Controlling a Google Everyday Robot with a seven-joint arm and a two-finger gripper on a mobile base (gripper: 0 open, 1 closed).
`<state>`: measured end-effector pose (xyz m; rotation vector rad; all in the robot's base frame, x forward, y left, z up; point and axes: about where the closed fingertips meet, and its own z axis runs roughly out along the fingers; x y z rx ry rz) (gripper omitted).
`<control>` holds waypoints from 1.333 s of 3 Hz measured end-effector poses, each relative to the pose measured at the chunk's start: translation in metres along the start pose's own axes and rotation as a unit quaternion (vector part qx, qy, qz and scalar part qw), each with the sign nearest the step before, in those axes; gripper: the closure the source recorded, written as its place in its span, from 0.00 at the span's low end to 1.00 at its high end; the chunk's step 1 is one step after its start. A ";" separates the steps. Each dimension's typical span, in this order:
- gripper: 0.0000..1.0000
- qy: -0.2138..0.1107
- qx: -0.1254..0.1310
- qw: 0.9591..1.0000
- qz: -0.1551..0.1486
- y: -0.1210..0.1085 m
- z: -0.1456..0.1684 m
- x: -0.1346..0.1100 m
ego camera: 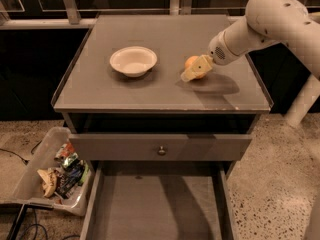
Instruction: Place orange into middle drawer
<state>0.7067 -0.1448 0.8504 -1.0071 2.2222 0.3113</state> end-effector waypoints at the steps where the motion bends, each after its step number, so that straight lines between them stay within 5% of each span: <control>1: 0.42 0.000 0.000 1.000 0.000 0.000 0.000 0.000; 3: 0.88 0.000 0.000 1.000 0.000 0.000 0.000 0.000; 4: 1.00 -0.001 0.001 1.000 -0.002 -0.001 -0.005 -0.001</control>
Offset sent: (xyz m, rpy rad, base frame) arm 0.0000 0.0000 0.0000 0.0000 0.0000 0.0000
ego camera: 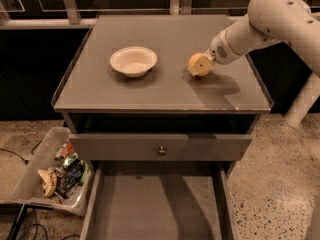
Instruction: Place orange into middle drawer
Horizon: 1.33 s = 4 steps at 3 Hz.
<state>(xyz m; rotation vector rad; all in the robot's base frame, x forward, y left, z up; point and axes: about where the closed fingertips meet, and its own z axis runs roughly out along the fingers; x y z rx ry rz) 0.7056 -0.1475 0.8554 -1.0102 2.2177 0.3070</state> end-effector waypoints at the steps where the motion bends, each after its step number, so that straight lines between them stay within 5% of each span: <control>1: 1.00 -0.007 0.000 1.000 -0.015 0.004 -0.024 -0.001; 4: 1.00 -0.049 0.019 0.993 -0.104 0.058 -0.145 0.025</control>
Offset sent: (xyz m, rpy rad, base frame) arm -0.0858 -0.0338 0.0946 0.0076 -0.1468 0.1430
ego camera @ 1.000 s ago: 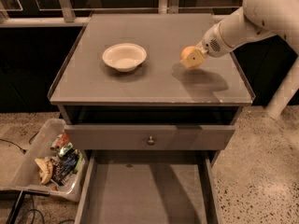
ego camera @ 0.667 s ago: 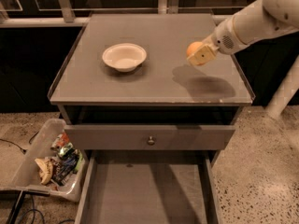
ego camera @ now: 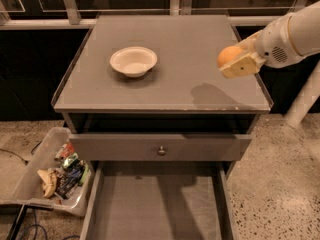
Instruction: Place orange into middle drawer
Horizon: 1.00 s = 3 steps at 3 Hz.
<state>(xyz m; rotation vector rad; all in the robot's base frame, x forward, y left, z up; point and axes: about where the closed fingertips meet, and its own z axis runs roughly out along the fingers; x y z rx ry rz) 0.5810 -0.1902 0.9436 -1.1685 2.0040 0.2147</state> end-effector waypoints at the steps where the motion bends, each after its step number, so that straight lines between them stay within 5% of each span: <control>1: 1.00 -0.005 0.005 1.000 -0.005 0.029 -0.026 0.017; 3: 1.00 0.035 -0.033 0.997 0.056 0.103 0.011 0.100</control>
Offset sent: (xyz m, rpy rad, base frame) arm -0.1131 -0.0146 -0.0841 0.0480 0.1039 -0.0607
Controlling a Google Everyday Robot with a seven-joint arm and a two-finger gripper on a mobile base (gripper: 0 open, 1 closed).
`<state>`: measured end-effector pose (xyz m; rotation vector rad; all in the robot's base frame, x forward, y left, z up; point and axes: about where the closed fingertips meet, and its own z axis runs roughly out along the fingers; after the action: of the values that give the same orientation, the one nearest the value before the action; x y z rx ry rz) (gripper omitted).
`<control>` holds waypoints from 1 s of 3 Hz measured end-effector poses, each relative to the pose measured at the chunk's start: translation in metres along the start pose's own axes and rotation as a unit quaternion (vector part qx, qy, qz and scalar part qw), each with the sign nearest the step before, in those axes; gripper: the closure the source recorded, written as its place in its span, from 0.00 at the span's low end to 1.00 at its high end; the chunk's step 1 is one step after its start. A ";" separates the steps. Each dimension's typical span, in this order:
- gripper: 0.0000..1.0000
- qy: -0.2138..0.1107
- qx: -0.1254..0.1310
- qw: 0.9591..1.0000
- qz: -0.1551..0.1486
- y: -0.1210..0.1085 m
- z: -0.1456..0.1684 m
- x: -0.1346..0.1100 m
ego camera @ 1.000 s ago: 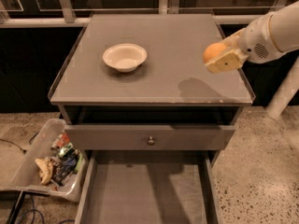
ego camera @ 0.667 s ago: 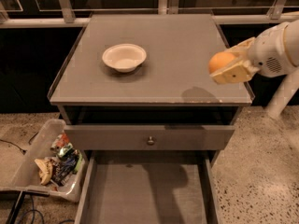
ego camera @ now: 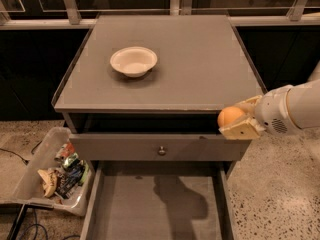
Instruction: Place orange into middle drawer
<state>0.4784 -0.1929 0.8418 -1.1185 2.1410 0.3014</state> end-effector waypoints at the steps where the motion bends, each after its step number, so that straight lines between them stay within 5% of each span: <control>1: 1.00 0.000 0.000 1.000 0.000 0.000 0.000 0.000; 3: 1.00 0.015 -0.067 0.997 0.040 0.050 0.080 0.033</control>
Offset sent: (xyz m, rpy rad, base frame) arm -0.0064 0.0376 -0.0778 0.0624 0.1472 0.0349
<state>0.4634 -0.1445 0.7561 -1.1193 2.2235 0.4743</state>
